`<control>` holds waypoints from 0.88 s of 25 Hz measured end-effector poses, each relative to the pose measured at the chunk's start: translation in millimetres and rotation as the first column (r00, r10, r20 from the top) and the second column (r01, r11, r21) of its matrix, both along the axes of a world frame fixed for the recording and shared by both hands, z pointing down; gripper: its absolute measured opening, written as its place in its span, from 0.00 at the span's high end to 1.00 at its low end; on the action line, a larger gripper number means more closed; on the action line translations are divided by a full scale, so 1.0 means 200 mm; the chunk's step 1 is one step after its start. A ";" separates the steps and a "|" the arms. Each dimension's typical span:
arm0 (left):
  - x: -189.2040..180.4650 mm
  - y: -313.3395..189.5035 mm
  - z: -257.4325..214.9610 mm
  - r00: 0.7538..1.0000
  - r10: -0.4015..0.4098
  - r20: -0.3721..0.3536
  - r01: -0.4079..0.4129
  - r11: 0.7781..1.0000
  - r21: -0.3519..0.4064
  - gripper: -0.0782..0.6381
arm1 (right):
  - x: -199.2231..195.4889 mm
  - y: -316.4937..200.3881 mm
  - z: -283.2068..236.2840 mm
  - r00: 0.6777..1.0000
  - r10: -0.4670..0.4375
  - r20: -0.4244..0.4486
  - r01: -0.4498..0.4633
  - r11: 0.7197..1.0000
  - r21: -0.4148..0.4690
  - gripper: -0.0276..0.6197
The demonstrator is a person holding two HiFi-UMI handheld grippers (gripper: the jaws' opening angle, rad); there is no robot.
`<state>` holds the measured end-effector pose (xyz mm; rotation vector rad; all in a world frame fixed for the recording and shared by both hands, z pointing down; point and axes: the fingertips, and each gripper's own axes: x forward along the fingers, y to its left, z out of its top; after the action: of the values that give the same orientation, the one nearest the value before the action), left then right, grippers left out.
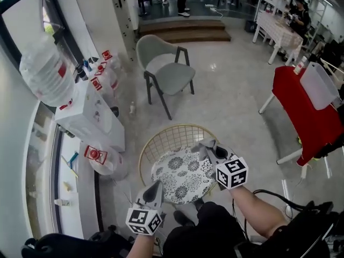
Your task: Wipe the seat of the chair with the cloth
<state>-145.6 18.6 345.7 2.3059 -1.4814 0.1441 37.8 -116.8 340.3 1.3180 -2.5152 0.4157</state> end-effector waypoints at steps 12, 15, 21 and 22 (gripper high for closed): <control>-0.01 0.04 -0.60 0.995 -0.095 0.040 0.084 0.971 0.224 0.88 | -0.09 0.19 -0.57 0.979 -0.189 0.074 0.175 0.970 0.167 0.91; 0.03 0.01 -0.67 0.991 -0.133 0.029 0.122 0.963 0.242 0.88 | -0.04 0.19 -0.68 0.972 -0.223 0.076 0.205 0.959 0.196 0.91; 0.15 -0.05 -0.83 0.979 -0.202 0.036 0.181 0.933 0.311 0.88 | 0.06 0.19 -0.79 0.959 -0.268 0.093 0.240 0.942 0.233 0.92; 0.17 -0.05 -0.85 0.977 -0.211 0.038 0.188 0.927 0.325 0.88 | 0.08 0.20 -0.79 0.957 -0.273 0.094 0.245 0.940 0.237 0.92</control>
<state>-112.3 8.4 174.7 2.3937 -1.8870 -0.0774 53.3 -77.6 182.0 1.0341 -2.8634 0.1666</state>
